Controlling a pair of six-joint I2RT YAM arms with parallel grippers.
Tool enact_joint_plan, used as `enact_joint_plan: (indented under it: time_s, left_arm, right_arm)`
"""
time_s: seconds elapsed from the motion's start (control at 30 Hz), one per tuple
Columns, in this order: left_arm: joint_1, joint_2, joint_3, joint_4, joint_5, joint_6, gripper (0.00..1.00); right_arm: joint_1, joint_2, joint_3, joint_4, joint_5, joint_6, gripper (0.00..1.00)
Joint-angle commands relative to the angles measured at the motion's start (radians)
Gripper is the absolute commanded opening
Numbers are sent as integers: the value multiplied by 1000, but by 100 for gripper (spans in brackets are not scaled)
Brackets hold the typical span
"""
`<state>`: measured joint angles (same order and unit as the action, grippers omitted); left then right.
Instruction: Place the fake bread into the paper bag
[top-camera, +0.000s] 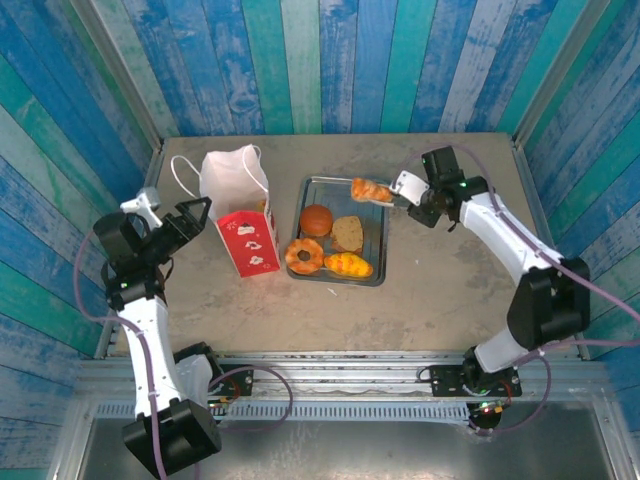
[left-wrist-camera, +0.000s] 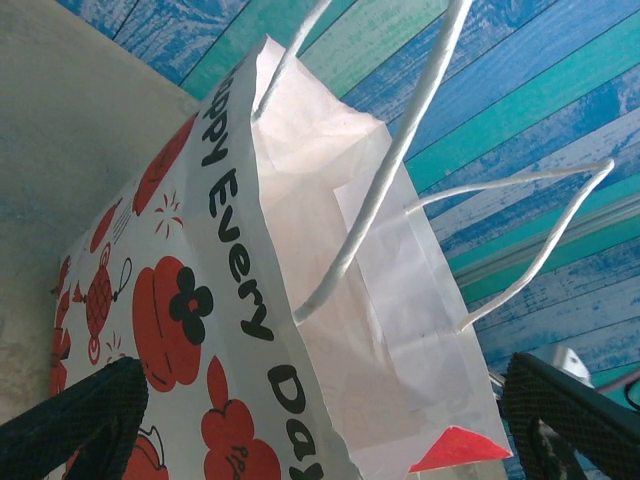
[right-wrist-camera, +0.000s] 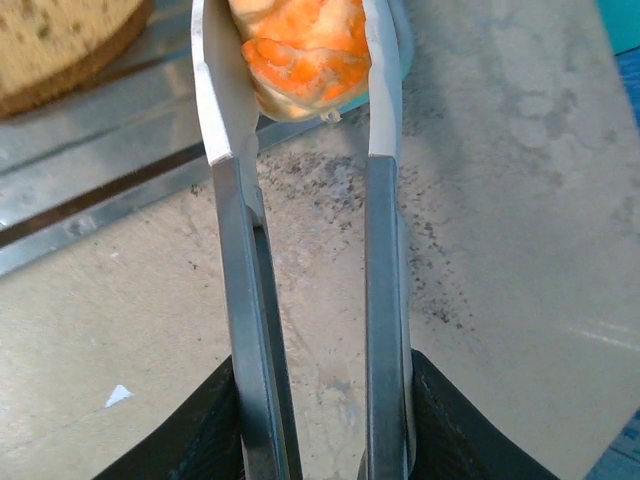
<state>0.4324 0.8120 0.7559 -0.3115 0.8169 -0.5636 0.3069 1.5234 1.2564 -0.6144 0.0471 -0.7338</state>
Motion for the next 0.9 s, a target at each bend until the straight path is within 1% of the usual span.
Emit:
enact_joint_plan:
  time_s: [0.0, 0.03, 0.1, 0.27, 0.4, 0.5, 0.67, 0.87]
  left_arm:
    - [3, -4, 37, 33, -44, -35, 96]
    - [2, -1, 38, 38, -47, -44, 96]
    - [2, 5, 48, 43, -56, -57, 96]
    - [3, 33, 83, 14, -96, -29, 95]
    - [3, 76, 97, 15, -87, -16, 92]
    - [3, 103, 103, 23, -80, -7, 90]
    - [3, 151, 127, 22, -53, 25, 89]
    - [0, 208, 169, 2, -62, 77, 84]
  right_arm:
    - [18, -86, -21, -6, -39, 160, 33]
    - [30, -105, -24, -19, -49, 186, 33]
    - [68, -161, -36, -27, -31, 280, 32]
    - [166, -279, -54, -44, -41, 469, 31]
    - [262, -345, -43, -53, -27, 627, 29]
    - [300, -372, -19, -68, -20, 749, 28]
    - [395, -381, 54, -111, -11, 861, 27]
    - [523, -370, 166, -154, 57, 942, 26]
